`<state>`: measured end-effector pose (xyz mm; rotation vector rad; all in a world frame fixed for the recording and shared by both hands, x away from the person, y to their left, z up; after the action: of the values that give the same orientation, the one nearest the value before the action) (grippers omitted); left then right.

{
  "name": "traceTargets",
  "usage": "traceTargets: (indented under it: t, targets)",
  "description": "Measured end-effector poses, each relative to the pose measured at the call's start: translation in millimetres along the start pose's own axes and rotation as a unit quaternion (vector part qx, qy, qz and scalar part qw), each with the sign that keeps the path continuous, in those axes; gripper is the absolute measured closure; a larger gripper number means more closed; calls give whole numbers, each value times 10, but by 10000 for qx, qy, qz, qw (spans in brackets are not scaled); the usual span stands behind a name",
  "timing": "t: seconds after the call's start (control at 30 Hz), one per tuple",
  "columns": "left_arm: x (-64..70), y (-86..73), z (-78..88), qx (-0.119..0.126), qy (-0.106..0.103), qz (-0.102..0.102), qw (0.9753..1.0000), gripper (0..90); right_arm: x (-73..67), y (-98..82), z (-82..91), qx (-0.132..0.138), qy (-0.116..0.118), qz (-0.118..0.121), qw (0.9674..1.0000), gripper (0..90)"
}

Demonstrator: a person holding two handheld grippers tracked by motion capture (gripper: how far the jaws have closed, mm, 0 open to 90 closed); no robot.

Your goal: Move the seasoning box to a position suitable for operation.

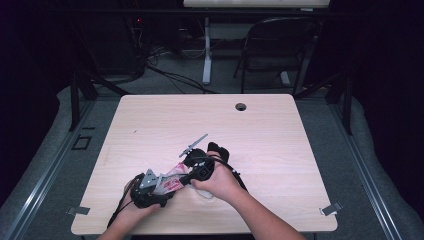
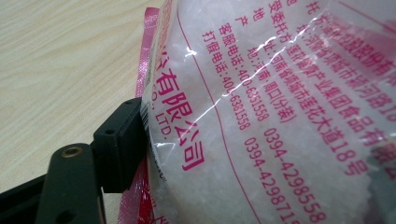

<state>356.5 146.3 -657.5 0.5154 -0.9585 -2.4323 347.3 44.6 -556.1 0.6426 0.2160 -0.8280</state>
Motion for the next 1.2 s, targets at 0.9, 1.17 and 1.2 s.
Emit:
traceTargets:
  t: [0.9, 1.17, 1.2]
  targets:
    - [2, 21, 89, -139, 232, -223, 9994, 524, -32, 34, 52, 24, 72, -3, 10000, 900]
    - [-20, 71, 147, -107, 373, -266, 9989, 540, -63, 71, 94, 141, 84, -4, 9999, 900]
    - [-23, 77, 155, -111, 385, -276, 9988, 540, -71, 78, 100, 163, 97, -18, 9998, 900]
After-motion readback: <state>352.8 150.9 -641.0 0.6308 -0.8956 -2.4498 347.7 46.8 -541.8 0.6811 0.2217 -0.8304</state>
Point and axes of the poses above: each handheld gripper's, and its own axes: z roughly backward along the jaws, y roughly out of its top, x roughly to its right, the point moved 10 cm from there along -z, roughly forward along the jaws, and after that the axes turned 13 degrees about -z, right-handed, at the moved point
